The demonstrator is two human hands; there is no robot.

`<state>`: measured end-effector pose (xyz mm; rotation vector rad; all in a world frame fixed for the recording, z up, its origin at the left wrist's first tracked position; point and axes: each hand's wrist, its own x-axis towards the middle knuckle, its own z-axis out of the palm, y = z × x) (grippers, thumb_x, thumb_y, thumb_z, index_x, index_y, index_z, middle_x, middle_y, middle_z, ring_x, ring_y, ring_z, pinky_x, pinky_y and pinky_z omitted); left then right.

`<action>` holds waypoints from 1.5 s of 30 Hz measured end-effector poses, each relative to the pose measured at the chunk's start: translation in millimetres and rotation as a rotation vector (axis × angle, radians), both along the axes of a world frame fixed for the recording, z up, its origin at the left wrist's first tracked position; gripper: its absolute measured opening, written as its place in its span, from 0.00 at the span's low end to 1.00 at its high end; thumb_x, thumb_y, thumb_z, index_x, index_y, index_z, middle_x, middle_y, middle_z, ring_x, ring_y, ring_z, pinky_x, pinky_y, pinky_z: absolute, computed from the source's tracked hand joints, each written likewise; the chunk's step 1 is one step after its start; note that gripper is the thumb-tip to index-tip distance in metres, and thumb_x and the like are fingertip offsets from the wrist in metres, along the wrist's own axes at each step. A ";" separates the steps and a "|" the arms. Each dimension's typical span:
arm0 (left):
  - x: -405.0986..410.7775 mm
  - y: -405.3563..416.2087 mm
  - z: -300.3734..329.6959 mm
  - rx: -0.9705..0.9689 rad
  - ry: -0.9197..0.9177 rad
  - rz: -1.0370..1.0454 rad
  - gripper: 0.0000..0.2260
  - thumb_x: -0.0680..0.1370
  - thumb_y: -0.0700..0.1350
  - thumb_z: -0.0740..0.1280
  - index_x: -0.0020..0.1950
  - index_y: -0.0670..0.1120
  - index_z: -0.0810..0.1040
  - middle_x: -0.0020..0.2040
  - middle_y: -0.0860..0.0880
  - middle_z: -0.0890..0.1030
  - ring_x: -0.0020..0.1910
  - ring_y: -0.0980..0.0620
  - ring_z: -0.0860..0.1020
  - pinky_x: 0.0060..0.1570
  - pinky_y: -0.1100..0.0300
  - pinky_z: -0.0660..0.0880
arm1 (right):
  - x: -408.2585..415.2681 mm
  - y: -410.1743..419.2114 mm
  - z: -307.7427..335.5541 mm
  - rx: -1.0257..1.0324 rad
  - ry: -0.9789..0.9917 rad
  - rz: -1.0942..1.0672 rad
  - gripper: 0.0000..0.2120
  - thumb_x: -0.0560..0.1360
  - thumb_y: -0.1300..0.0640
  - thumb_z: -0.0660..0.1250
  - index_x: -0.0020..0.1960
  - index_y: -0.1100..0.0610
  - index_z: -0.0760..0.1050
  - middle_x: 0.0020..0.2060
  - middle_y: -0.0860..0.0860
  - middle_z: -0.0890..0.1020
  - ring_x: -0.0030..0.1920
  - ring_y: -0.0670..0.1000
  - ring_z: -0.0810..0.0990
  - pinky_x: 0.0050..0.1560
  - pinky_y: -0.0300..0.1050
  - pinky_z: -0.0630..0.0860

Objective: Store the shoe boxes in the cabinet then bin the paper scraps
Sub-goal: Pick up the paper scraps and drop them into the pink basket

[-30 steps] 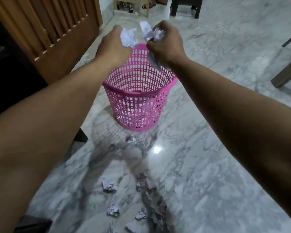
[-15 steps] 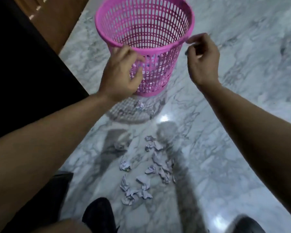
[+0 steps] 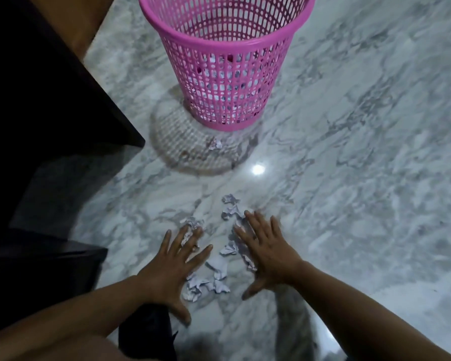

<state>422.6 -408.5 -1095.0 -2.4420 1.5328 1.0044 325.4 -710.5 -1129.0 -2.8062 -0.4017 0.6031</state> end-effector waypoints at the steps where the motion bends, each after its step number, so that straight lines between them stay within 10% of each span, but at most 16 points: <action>1: -5.6 -2.7 -6.2 -0.006 -0.034 -0.016 0.68 0.53 0.86 0.60 0.83 0.53 0.39 0.81 0.39 0.33 0.78 0.31 0.32 0.71 0.23 0.41 | -1.2 5.4 -4.2 -0.032 -0.013 0.032 0.73 0.53 0.11 0.57 0.83 0.51 0.34 0.81 0.61 0.33 0.80 0.67 0.33 0.73 0.76 0.36; 6: 1.1 -33.5 -22.7 -0.091 -0.145 0.116 0.59 0.62 0.83 0.61 0.83 0.48 0.54 0.82 0.35 0.49 0.80 0.28 0.47 0.69 0.23 0.55 | 23.1 24.6 -19.6 -0.041 -0.118 -0.112 0.70 0.57 0.13 0.57 0.84 0.53 0.38 0.82 0.65 0.42 0.80 0.71 0.42 0.70 0.82 0.53; 12: 45.0 -56.8 -26.7 -0.108 -0.289 0.211 0.58 0.64 0.84 0.54 0.83 0.48 0.50 0.82 0.36 0.45 0.80 0.29 0.44 0.72 0.24 0.47 | 68.1 22.4 -21.2 -0.095 -0.117 -0.152 0.62 0.62 0.15 0.55 0.84 0.48 0.41 0.82 0.62 0.41 0.81 0.69 0.41 0.73 0.80 0.44; 16: 60.1 -56.7 -39.7 -0.096 -0.249 0.243 0.49 0.70 0.79 0.56 0.83 0.52 0.53 0.83 0.40 0.48 0.81 0.34 0.50 0.75 0.34 0.53 | 73.7 18.5 -26.9 -0.089 -0.133 -0.151 0.46 0.71 0.21 0.56 0.81 0.47 0.60 0.79 0.62 0.62 0.77 0.67 0.64 0.67 0.69 0.67; 22: 72.5 -55.5 -45.2 -0.277 -0.252 0.166 0.27 0.75 0.61 0.65 0.72 0.54 0.71 0.69 0.45 0.72 0.61 0.40 0.72 0.52 0.48 0.71 | 91.1 15.0 -26.9 0.045 -0.238 -0.190 0.20 0.77 0.39 0.64 0.59 0.53 0.74 0.60 0.57 0.75 0.49 0.59 0.77 0.30 0.47 0.71; 31: 88.5 -63.2 -26.8 -0.398 -0.123 0.298 0.09 0.75 0.52 0.65 0.54 0.55 0.74 0.58 0.53 0.72 0.54 0.49 0.74 0.29 0.56 0.74 | 102.8 -3.3 -10.3 0.177 -0.088 -0.552 0.09 0.78 0.48 0.65 0.48 0.54 0.75 0.46 0.50 0.74 0.40 0.57 0.79 0.36 0.50 0.75; 45: 64.0 5.7 -33.3 -0.338 -0.202 0.096 0.28 0.75 0.60 0.68 0.73 0.51 0.73 0.71 0.43 0.71 0.62 0.41 0.73 0.59 0.47 0.72 | -2.7 -34.7 1.6 0.054 -0.144 -0.041 0.35 0.67 0.21 0.61 0.61 0.47 0.72 0.52 0.48 0.76 0.39 0.51 0.80 0.25 0.43 0.73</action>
